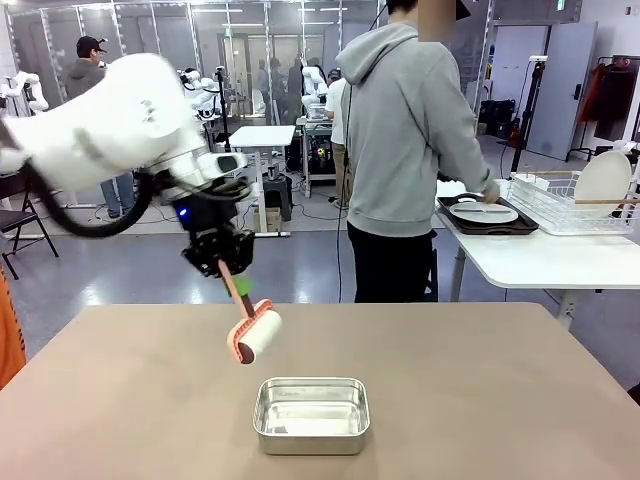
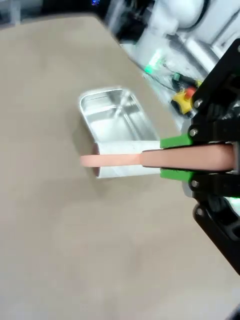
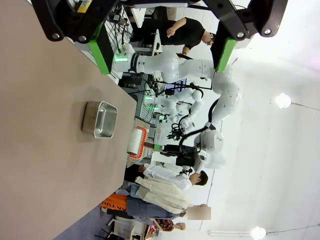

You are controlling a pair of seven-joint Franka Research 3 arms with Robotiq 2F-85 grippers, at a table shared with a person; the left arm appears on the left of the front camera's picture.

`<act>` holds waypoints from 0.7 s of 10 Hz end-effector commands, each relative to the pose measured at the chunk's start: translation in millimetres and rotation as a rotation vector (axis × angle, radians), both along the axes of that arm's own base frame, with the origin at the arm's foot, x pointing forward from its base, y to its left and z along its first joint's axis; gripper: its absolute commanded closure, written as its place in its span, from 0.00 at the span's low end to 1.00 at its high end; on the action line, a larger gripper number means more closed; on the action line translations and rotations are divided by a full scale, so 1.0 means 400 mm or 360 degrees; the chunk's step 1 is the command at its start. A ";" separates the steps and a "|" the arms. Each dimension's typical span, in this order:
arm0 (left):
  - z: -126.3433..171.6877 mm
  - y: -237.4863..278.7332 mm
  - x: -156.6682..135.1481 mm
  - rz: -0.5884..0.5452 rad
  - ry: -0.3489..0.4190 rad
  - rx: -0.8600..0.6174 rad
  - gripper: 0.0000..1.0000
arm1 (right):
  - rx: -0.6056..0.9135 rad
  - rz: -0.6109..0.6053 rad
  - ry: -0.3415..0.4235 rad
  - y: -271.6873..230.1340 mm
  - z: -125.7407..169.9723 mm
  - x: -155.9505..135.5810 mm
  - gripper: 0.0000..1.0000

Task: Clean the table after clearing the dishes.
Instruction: When the right (or left) Handle tray is removed, use the right hand (or left hand) to clean the right (or left) side of the table with the Lint Roller.

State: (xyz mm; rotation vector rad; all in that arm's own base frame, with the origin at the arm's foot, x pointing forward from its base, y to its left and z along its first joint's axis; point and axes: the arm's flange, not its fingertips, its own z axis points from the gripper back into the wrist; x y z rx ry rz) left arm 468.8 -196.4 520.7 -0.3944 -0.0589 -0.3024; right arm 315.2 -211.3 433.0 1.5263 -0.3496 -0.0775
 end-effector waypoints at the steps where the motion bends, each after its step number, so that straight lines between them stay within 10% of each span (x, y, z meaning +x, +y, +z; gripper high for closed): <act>1: -0.047 0.058 -0.057 0.0124 -0.0202 -0.0068 1.00 | 0.0001 0.0002 0.0006 0.001 0.010 -0.004 0.00; 2: -0.067 0.068 -0.050 -0.0046 -0.0329 0.0033 1.00 | 0.0001 0.0002 0.0006 0.001 0.010 -0.004 0.00; 3: -0.028 0.051 -0.018 0.0110 -0.0062 -0.0043 1.00 | 0.0001 0.0002 0.0006 0.001 0.010 -0.004 0.00; 7: -0.028 0.051 -0.018 0.0110 -0.0062 -0.0043 1.00 | 0.0001 0.0002 0.0006 0.001 0.010 -0.004 0.00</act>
